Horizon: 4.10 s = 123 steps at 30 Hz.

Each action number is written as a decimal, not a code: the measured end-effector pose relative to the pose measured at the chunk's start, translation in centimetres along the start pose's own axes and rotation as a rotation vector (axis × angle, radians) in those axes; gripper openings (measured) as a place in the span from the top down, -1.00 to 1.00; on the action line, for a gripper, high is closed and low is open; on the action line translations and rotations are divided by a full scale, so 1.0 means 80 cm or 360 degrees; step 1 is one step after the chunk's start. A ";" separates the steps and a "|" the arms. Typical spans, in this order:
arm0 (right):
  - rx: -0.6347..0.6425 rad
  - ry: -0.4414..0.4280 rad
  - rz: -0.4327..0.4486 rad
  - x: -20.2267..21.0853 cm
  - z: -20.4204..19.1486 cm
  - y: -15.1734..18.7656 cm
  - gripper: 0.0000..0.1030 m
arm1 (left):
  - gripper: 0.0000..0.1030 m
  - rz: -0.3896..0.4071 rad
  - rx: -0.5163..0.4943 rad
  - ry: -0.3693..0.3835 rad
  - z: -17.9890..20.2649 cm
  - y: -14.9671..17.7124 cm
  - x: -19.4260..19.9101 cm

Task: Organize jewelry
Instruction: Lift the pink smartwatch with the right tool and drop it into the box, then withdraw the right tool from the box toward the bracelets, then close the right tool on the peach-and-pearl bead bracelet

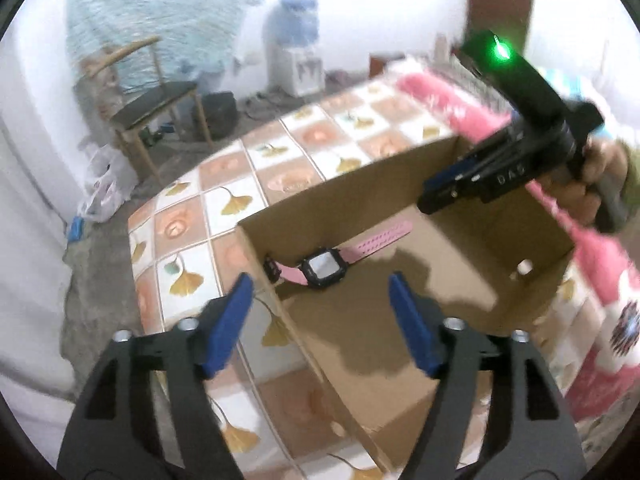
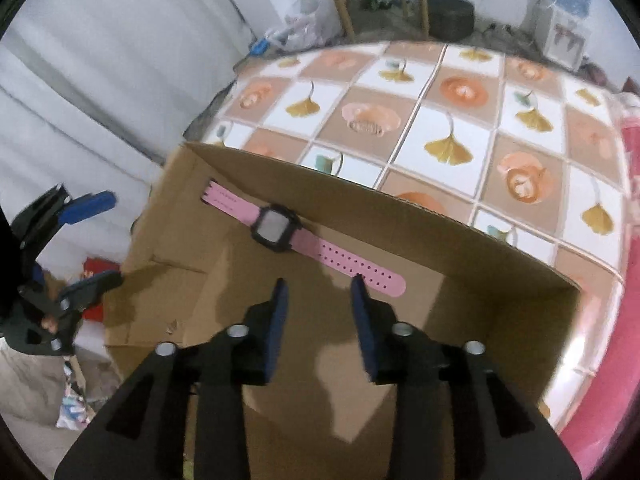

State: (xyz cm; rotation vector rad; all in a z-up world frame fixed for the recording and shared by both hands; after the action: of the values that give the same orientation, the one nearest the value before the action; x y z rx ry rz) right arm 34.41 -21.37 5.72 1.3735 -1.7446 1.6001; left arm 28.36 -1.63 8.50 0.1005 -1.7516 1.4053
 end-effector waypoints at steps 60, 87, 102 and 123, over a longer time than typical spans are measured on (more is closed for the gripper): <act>-0.0269 0.0309 0.0499 0.060 -0.095 0.303 -0.83 | -0.83 0.0096 0.0532 -0.0102 0.076 0.238 0.033; -0.0283 0.0131 0.0289 -0.001 -0.117 0.286 0.32 | 0.82 -0.0138 0.0471 0.0009 0.084 0.240 -0.008; -0.0040 0.0040 0.0173 -0.056 -0.171 0.265 0.57 | 0.60 -0.0163 0.0579 0.0012 0.060 0.267 0.028; 0.0087 0.0072 0.0073 -0.077 -0.206 0.264 0.81 | 0.44 -0.0196 0.0590 0.0059 0.060 0.266 0.027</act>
State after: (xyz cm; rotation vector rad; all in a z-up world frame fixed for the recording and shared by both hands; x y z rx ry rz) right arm 14.17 -6.92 -5.90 1.3204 -1.7294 1.7020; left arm 12.73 2.98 -6.15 0.3730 -1.4133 1.6134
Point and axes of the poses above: each gripper's, at about its wrist camera, not at the fingertips, and x roughly against the way its jaws point, z to its right, y to its underside, the point moved 2 cm from there along -x, roughly the way its jaws point, and after that the axes turned 9 degrees about z, right-handed, at the moved point
